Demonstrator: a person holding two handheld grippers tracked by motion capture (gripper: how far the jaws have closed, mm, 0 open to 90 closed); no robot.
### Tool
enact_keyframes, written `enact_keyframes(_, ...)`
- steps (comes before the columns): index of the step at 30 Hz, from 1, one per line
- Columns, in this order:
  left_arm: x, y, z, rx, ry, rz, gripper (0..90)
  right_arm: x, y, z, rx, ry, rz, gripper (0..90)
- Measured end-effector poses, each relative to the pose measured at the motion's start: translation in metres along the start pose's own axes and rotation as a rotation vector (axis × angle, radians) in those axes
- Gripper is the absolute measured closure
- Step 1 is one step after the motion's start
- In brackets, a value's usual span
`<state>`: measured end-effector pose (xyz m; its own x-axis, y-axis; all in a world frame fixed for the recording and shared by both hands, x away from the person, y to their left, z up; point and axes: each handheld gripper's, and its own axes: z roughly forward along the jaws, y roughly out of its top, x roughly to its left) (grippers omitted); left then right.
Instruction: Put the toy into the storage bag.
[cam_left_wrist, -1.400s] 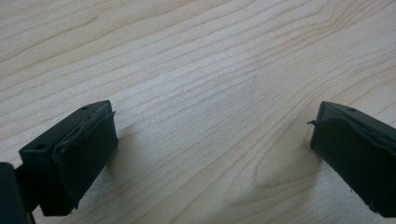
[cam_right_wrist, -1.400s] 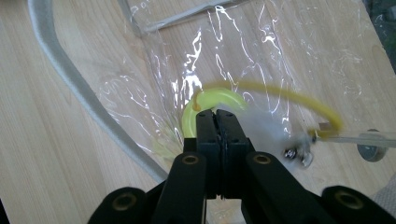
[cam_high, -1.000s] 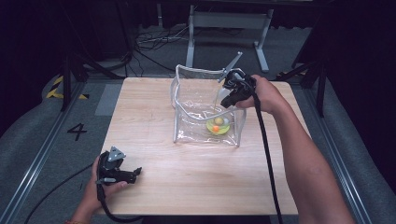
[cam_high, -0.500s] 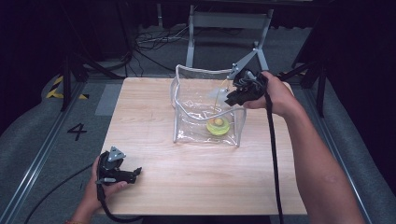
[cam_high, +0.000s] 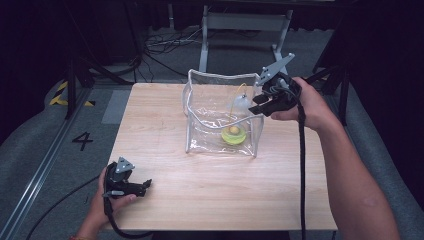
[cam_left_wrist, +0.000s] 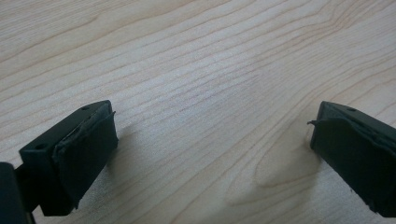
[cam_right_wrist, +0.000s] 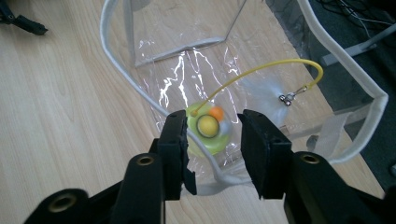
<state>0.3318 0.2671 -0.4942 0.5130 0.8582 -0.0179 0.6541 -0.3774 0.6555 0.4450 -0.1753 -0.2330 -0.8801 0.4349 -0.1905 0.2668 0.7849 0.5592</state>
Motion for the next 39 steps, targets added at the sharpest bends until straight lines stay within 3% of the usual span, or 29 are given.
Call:
enact_keyframes(8,0.000,0.000,0.000,0.000,0.000,0.000,0.8,0.005,-0.019,-0.015,-0.038,-0.072,0.010,43.1)
enact_keyframes(16,0.000,0.000,0.000,0.000,0.000,0.000,0.8,0.011,-0.040,-0.025,-0.055,-0.121,0.025,33.9)
enact_keyframes(22,0.000,0.000,0.000,-0.001,0.000,0.000,0.8,0.015,-0.061,-0.028,-0.069,-0.192,0.016,27.7)
enact_keyframes(31,0.000,0.000,0.000,-0.001,0.000,-0.001,0.8,0.022,-0.095,-0.022,-0.060,-0.262,0.001,23.1)
enact_keyframes(39,-0.001,0.000,0.000,-0.003,0.010,-0.009,0.8,0.027,-0.127,-0.009,-0.038,-0.302,0.033,21.1)
